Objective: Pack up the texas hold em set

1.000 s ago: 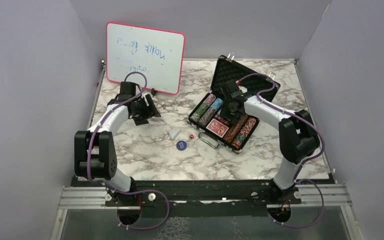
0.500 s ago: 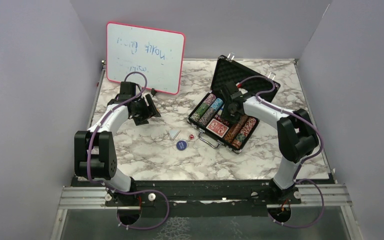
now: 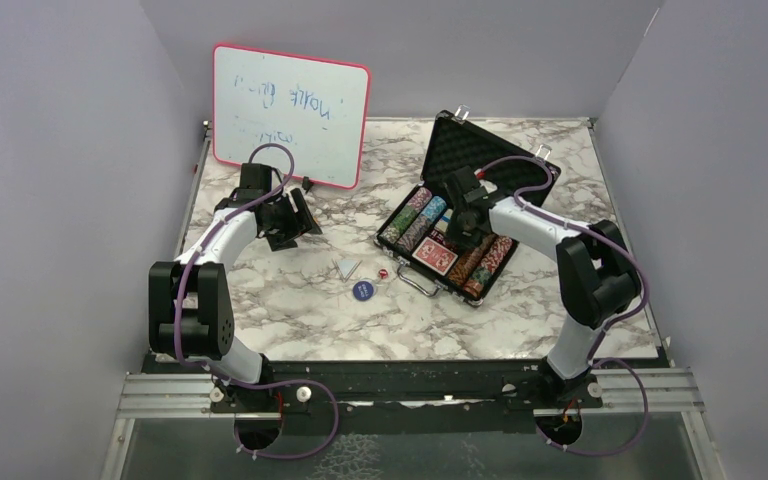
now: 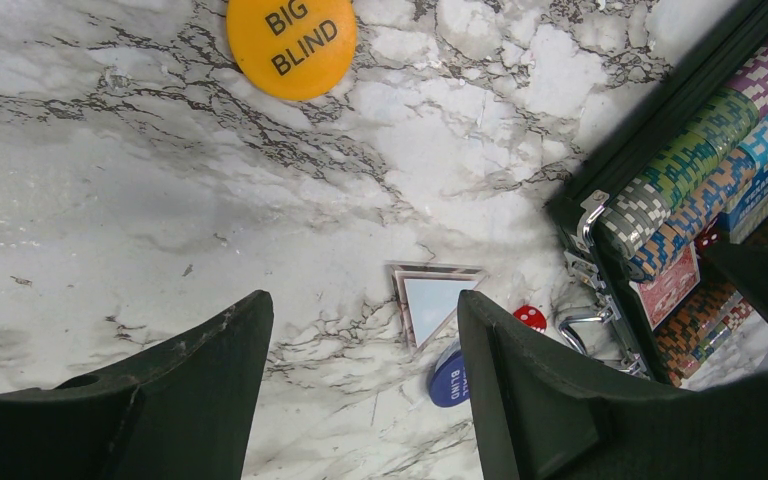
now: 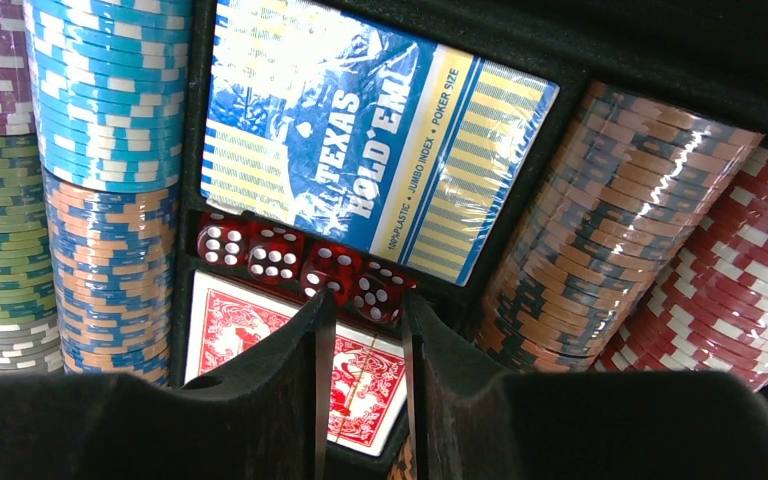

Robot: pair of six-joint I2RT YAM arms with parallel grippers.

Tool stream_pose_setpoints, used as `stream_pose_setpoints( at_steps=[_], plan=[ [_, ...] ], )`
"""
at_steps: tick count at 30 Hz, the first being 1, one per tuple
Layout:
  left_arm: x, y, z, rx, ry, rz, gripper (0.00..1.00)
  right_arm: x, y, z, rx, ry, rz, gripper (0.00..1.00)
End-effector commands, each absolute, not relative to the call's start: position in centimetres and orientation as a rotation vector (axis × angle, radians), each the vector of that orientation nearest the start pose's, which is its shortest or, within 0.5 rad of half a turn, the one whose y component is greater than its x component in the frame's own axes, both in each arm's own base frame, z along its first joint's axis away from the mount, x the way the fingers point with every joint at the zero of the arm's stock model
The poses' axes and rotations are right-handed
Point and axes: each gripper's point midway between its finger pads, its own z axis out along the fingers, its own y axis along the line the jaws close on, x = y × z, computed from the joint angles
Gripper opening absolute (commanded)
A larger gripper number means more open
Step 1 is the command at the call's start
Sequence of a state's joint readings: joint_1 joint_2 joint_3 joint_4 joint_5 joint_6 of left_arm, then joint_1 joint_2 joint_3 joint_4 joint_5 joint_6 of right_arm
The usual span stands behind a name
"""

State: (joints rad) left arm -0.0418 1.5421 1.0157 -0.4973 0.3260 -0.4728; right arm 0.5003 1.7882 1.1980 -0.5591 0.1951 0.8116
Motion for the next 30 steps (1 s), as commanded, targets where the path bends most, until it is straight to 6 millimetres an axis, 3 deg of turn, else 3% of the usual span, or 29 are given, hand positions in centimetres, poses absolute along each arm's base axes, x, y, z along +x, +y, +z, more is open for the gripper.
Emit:
stream_pose_setpoints(
  at_steps=[1,5,8,16,30],
  plan=[
    [34.4,-8.8,9.1,-0.42,2.58,-0.589,0.71,34.5,18.4,4.6,0.479,2.627,0.17,0.33],
    [34.5,-8.8,9.1,-0.421,2.579,-0.59,0.71,35.0,18.3,5.9,0.471,2.583,0.188,0.49],
    [34.6,-8.8,9.2,-0.42,2.576,-0.594,0.71,35.1,18.3,6.7,0.474,2.559,0.205,0.51],
    [34.7,-8.8,9.3,-0.42,2.575,-0.596,0.71,34.6,17.9,6.5,0.513,2.551,0.199,0.38],
    [34.7,-8.9,9.3,-0.419,2.577,-0.6,0.71,34.5,17.0,5.2,0.536,2.564,0.16,0.27]
  ],
)
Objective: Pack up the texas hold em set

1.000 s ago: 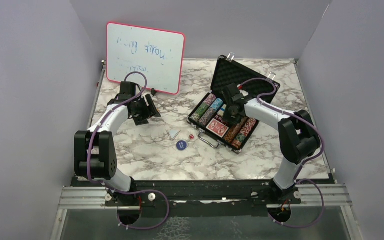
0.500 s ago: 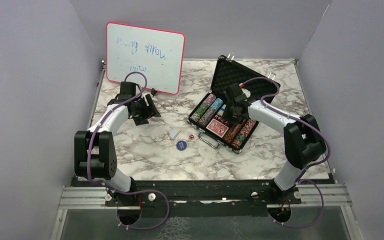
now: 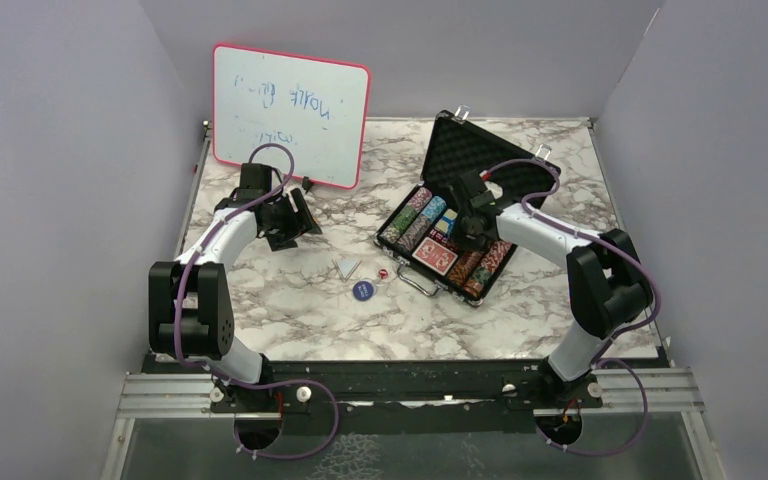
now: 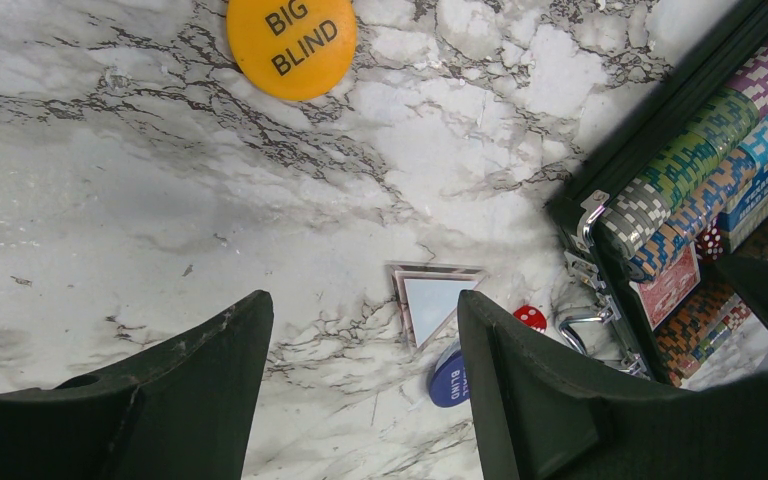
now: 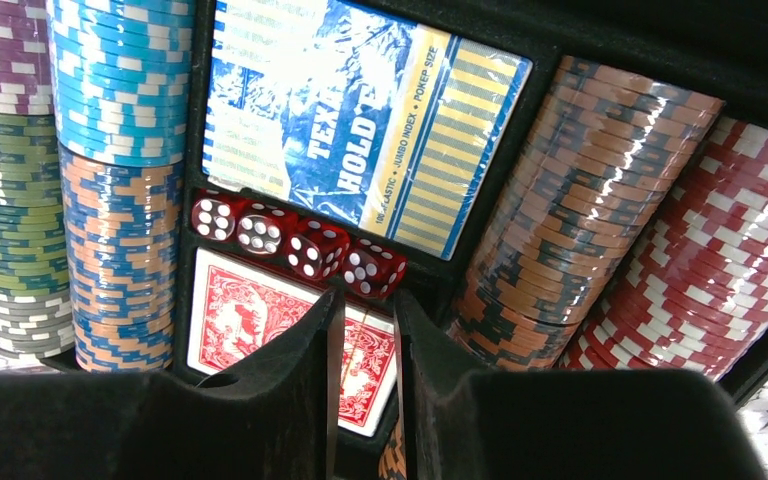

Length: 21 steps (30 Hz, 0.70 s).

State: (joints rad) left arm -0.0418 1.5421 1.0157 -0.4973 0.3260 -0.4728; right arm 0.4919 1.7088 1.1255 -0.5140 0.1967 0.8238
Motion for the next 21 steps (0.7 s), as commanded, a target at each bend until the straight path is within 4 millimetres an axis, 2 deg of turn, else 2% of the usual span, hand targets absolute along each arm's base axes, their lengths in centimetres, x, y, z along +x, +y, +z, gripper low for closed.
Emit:
stream_pose_setpoints(
  at_steps=[1,12,18,21],
  plan=[
    [34.7,-8.9,9.3,-0.421,2.577,-0.599,0.71,34.5,16.9,5.1,0.539,2.564,0.156,0.26],
    [34.6,-8.8,9.2,-0.421,2.578,-0.595,0.71,34.1,16.4,4.3,0.545,2.577,0.159,0.24],
    [34.5,-8.8,9.2,-0.421,2.578,-0.593,0.71,34.0,16.3,4.9,0.538,2.563,0.163,0.15],
    [34.4,-8.8,9.1,-0.422,2.58,-0.593,0.71,34.2,16.1,5.4,0.538,2.551,0.161,0.13]
  ],
)
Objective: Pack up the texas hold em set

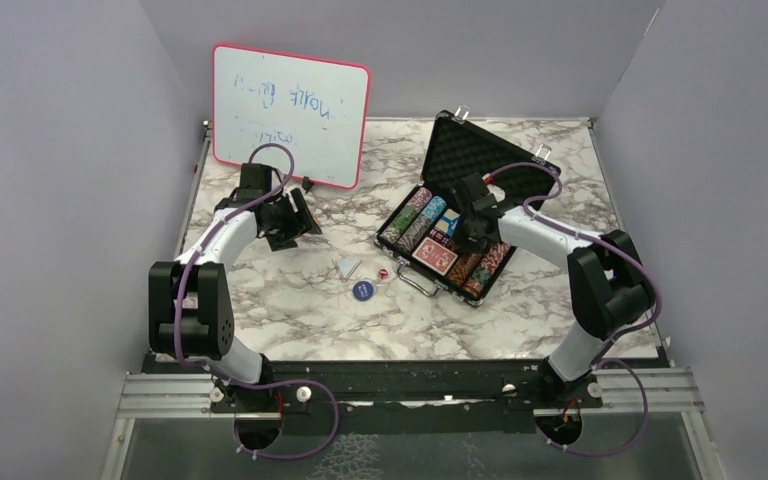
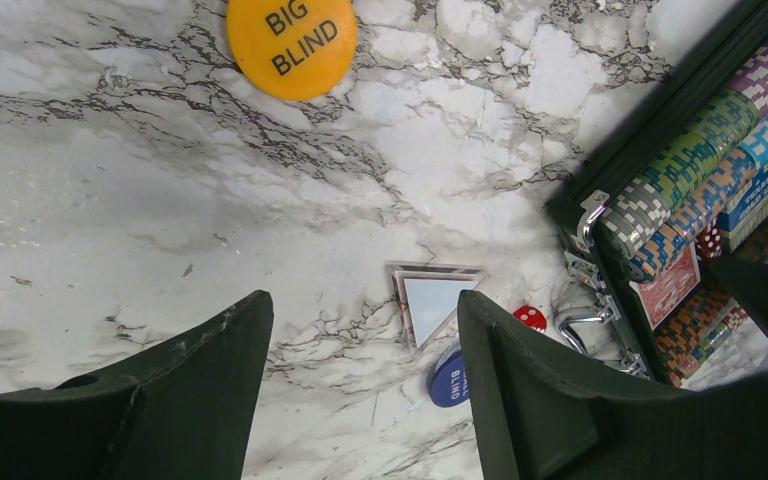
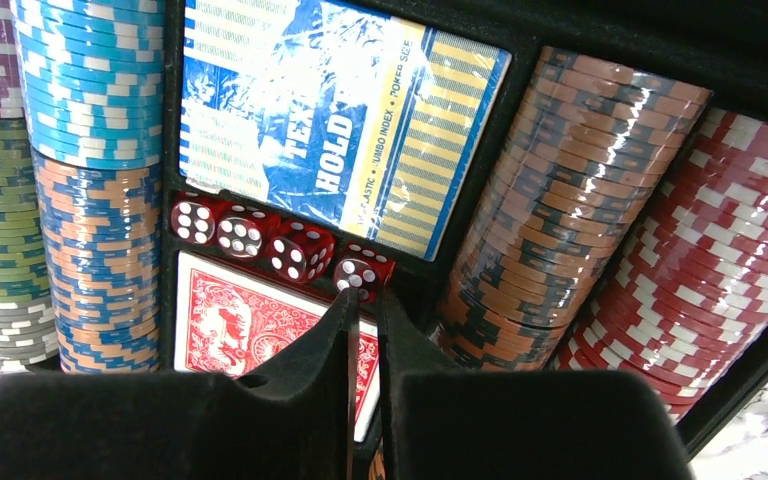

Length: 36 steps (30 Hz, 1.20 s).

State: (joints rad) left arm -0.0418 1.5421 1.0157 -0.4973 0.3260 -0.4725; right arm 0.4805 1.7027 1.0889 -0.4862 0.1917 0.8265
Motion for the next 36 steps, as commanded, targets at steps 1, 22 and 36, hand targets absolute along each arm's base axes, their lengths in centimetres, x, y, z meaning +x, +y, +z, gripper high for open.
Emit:
stream_pose_setpoints(
  at_steps=[1,22,36],
  plan=[
    [34.4,-8.8,9.1,-0.421,2.58,-0.593,0.71,34.2,16.1,5.5,0.538,2.548,0.16,0.13],
    [34.6,-8.9,9.2,-0.421,2.578,-0.598,0.71,35.0,17.1,5.6,0.561,2.508,0.251,0.37],
    [34.7,-8.9,9.1,-0.42,2.581,-0.599,0.71,34.1,17.5,3.7,0.64,2.541,0.35,0.37]
  ],
)
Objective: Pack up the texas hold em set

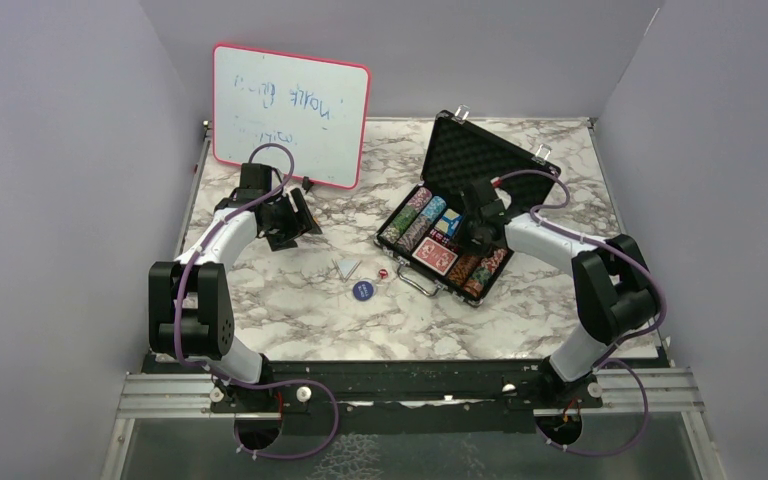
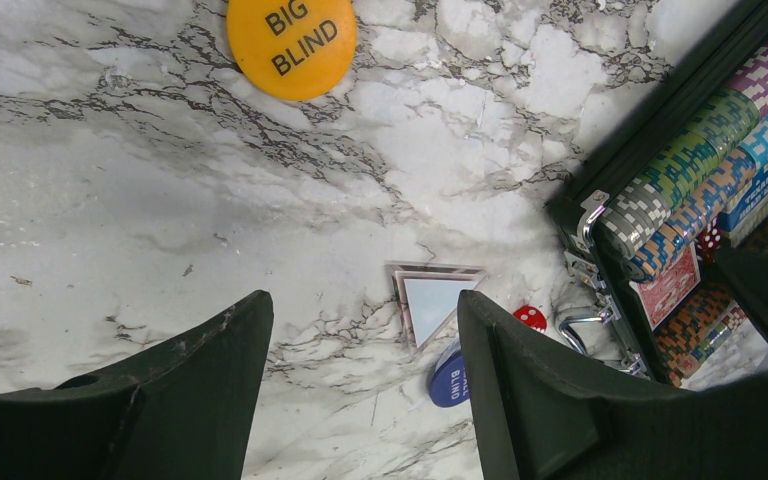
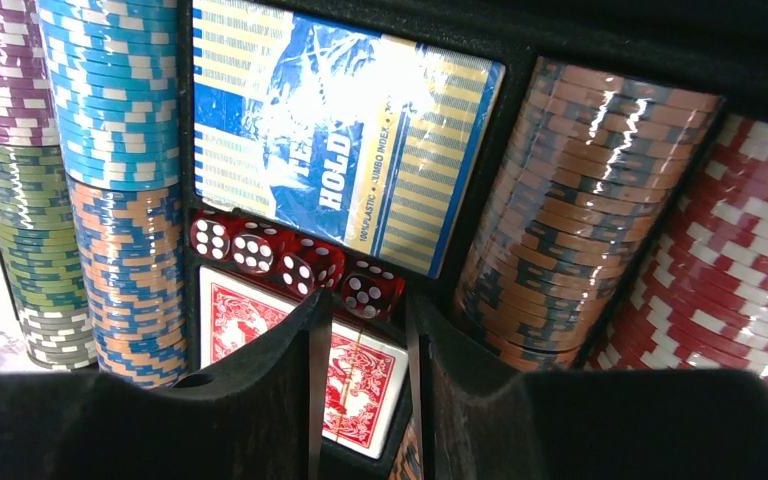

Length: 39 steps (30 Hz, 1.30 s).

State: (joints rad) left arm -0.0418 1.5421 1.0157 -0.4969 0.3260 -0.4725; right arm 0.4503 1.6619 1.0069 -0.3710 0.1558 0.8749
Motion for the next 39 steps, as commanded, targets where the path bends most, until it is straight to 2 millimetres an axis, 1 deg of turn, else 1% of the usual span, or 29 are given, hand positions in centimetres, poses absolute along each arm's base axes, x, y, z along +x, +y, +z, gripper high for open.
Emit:
stream_pose_setpoints(
  at_steps=[1,14,18,22,29,32,36,39],
  plan=[
    [34.7,-8.9,9.1,-0.42,2.582,-0.598,0.71,34.1,17.6,3.6,0.642,2.542,0.363,0.37],
    [34.6,-8.9,9.1,-0.417,2.581,-0.596,0.69,34.2,18.2,3.2,0.642,2.53,0.449,0.36],
    [34.6,-8.8,9.1,-0.417,2.581,-0.594,0.69,34.2,17.7,3.6,0.649,2.52,0.425,0.34],
    [34.5,-8.8,9.0,-0.418,2.584,-0.592,0.69,34.2,17.1,4.4,0.655,2.502,0.394,0.34],
    [34.5,-8.8,9.0,-0.42,2.583,-0.592,0.69,34.0,16.9,5.6,0.677,2.472,0.406,0.4],
    [34.5,-8.8,9.0,-0.417,2.584,-0.592,0.69,34.0,17.1,5.8,0.68,2.471,0.424,0.46],
    [34.5,-8.8,9.1,-0.418,2.581,-0.592,0.69,33.9,17.6,5.2,0.688,2.488,0.449,0.54],
    [34.4,-8.8,9.0,-0.418,2.581,-0.591,0.69,34.0,18.0,4.8,0.696,2.501,0.472,0.56]
  ],
)
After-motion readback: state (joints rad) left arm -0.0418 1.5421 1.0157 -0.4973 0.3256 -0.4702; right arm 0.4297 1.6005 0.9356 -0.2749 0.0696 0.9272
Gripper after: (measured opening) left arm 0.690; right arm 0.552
